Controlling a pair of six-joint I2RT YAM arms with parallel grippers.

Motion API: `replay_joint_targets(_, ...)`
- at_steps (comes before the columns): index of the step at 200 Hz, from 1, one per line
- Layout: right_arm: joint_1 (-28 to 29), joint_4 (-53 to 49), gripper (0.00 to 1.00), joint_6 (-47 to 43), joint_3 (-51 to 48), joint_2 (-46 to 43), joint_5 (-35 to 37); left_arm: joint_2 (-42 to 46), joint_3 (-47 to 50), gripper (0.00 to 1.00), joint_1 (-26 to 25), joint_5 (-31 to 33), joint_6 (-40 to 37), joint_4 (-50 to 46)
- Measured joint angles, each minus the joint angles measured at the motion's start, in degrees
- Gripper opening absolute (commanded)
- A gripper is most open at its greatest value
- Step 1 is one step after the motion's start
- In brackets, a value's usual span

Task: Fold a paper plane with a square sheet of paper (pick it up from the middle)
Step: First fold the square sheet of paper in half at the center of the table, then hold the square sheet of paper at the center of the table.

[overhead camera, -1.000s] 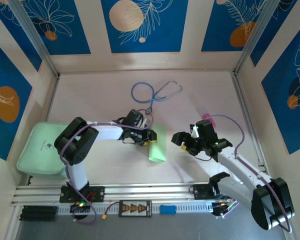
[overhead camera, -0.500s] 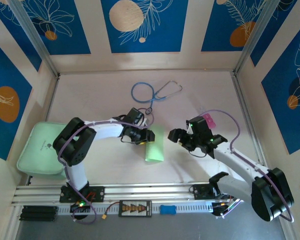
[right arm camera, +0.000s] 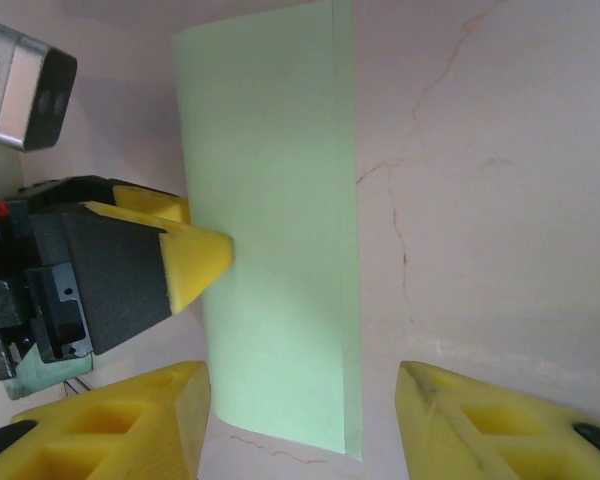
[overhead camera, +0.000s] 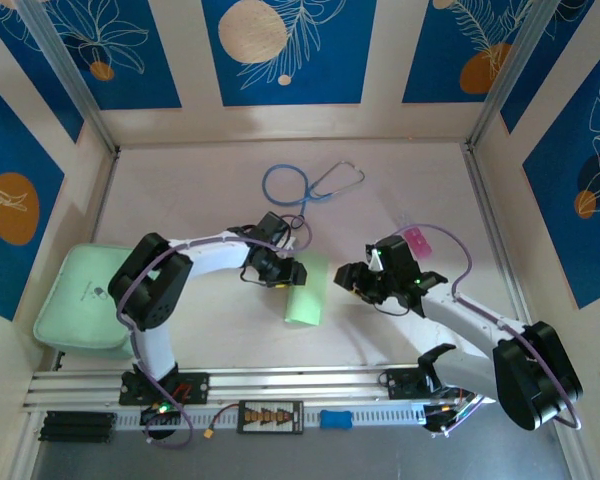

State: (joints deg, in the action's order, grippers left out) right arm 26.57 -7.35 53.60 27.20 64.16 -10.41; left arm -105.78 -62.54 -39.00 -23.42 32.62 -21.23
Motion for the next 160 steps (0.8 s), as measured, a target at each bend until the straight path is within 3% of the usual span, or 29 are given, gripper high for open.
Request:
replay_joint_targets(68,0.72,6.03,0.2,1.55,0.39,8.46,-4.39,-1.18,-1.9,0.51,0.0,0.0,-1.01,-2.56)
replay_joint_targets(160,5.38,14.53,0.12,3.96,5.22,22.86,-3.52,-1.22,-1.9,0.52,0.0,0.15,0.07,-2.38)
